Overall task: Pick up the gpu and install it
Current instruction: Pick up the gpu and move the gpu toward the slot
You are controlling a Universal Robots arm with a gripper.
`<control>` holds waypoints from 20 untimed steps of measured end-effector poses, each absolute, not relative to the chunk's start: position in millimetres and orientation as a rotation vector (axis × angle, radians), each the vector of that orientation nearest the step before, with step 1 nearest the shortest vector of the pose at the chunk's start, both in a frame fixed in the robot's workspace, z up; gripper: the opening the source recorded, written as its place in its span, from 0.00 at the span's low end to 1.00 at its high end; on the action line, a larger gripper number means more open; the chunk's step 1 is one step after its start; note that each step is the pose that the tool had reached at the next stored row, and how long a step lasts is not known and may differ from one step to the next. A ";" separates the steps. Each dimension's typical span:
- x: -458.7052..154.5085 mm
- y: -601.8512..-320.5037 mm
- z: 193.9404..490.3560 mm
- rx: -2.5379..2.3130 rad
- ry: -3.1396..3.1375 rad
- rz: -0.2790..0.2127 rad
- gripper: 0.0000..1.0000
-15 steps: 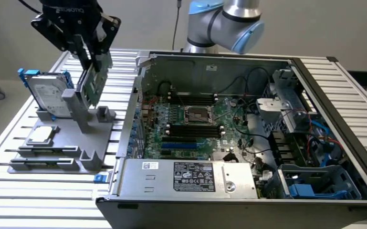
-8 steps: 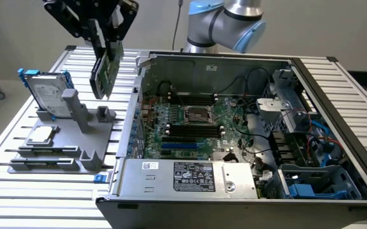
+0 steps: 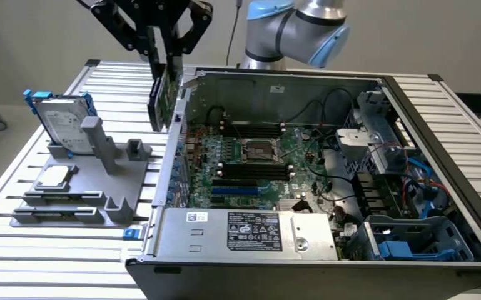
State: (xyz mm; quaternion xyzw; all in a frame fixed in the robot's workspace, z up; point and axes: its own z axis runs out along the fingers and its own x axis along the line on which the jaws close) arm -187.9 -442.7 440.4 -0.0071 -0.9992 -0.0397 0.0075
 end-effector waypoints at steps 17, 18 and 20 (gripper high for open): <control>-110.7 -443.4 419.3 -0.024 -3.125 -0.109 0.26; -106.3 -443.4 417.5 -0.024 -3.125 -0.109 0.26; -97.5 -443.4 413.9 -0.025 -3.125 -0.109 0.26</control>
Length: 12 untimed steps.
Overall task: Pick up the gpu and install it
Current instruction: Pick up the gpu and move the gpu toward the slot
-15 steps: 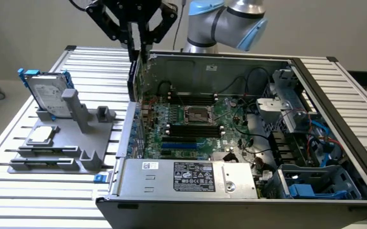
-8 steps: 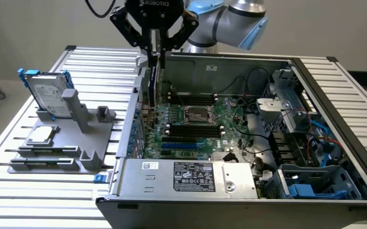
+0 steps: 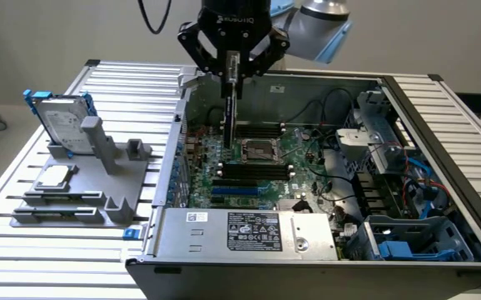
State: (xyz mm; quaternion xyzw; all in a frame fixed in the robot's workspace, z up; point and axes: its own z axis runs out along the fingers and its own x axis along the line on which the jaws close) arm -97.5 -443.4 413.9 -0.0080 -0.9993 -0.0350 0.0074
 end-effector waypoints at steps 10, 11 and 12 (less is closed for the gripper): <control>-53.3 -443.4 395.7 -0.027 -3.125 -0.109 0.26; -50.9 -443.4 393.9 -0.027 -3.125 -0.109 0.26; -49.4 -443.4 392.1 -0.027 -3.125 -0.109 0.26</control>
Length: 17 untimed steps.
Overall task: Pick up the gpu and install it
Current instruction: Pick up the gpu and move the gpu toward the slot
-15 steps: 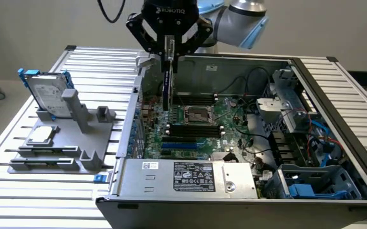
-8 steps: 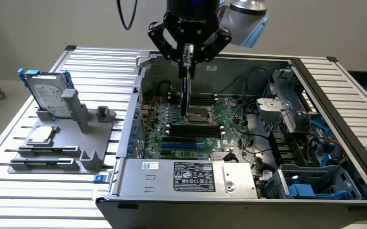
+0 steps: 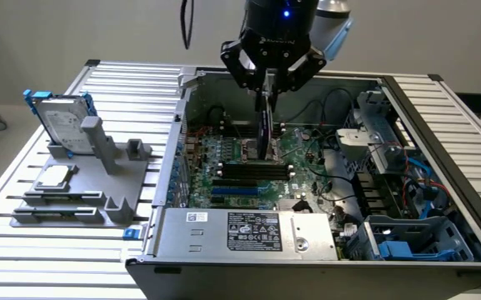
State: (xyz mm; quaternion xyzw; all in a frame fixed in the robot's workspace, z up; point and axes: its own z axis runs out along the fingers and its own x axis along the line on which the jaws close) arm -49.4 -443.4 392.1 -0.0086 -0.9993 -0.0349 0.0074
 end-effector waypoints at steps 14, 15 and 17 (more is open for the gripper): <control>-41.9 -443.4 377.1 -0.028 -3.123 -0.109 0.26; -41.9 -443.4 377.1 -0.028 -3.123 -0.109 0.26; -41.9 -443.4 377.1 -0.028 -3.123 -0.109 0.26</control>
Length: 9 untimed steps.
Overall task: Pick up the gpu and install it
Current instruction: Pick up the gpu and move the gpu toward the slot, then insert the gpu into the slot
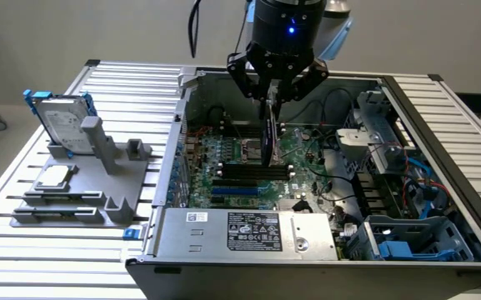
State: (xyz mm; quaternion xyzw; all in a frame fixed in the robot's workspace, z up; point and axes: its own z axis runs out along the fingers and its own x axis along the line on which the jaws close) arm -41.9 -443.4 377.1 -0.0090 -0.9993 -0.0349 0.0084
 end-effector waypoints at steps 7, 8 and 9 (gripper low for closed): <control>-41.9 -443.4 377.1 -0.028 -3.123 -0.109 0.26; -41.9 -443.4 377.1 -0.028 -3.123 -0.109 0.26; -41.9 -443.4 377.1 -0.028 -3.123 -0.109 0.26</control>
